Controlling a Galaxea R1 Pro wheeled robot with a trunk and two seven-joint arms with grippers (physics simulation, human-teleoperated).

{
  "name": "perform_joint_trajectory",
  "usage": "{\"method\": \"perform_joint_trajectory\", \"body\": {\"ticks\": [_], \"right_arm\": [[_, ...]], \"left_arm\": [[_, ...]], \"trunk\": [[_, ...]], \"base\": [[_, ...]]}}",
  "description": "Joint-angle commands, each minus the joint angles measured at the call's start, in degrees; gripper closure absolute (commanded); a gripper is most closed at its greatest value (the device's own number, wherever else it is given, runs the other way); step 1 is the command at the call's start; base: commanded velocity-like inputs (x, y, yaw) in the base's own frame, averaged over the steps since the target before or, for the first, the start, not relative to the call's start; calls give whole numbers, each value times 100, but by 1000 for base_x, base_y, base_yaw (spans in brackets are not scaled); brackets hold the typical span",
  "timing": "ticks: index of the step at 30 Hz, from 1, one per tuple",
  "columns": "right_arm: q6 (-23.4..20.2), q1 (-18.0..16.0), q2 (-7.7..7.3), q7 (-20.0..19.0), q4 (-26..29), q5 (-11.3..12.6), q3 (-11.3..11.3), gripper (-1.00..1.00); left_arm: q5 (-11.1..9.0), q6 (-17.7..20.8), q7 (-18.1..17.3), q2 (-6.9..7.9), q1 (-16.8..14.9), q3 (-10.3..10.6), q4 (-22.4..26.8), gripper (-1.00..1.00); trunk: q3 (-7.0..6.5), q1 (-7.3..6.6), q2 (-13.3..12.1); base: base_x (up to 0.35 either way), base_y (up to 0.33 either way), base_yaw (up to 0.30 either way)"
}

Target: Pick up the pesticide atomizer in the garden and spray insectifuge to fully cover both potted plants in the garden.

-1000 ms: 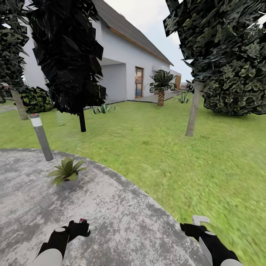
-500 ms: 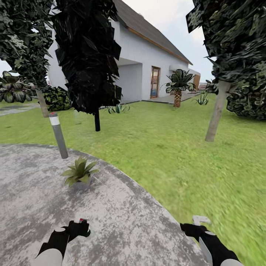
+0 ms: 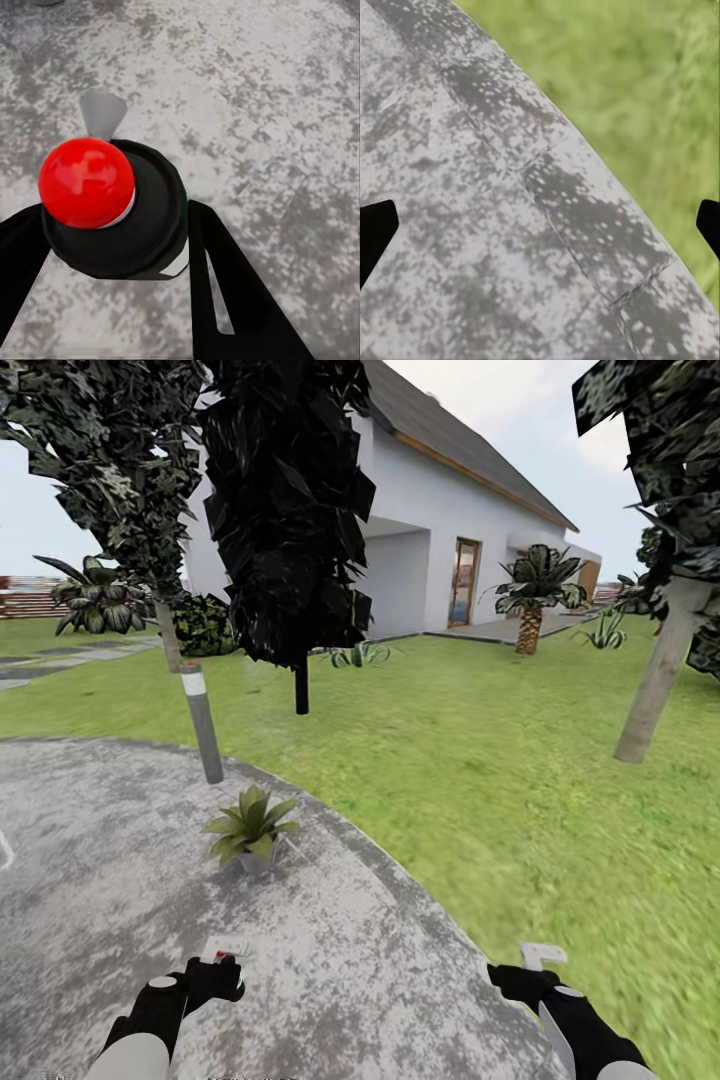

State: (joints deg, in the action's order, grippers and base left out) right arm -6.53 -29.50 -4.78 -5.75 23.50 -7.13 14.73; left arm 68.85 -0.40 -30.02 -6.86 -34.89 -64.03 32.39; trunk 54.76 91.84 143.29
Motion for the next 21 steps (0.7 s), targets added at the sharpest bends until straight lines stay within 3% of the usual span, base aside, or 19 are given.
{"method": "perform_joint_trajectory", "body": {"ticks": [1,13,21], "right_arm": [[-32,2,4,-48,15,-60,48,-100],[-32,-1,4,-41,15,-60,48,-100],[-32,0,4,-40,15,-60,48,-100]], "left_arm": [[32,-4,-39,-8,-13,-48,13,100],[32,-4,-39,-42,-13,-48,4,100],[32,-4,-39,-43,-15,-48,4,100]], "trunk": [[6,-1,3],[6,-1,3],[6,-1,3]], "base": [[7,0,255],[5,0,255],[270,0,255]]}}
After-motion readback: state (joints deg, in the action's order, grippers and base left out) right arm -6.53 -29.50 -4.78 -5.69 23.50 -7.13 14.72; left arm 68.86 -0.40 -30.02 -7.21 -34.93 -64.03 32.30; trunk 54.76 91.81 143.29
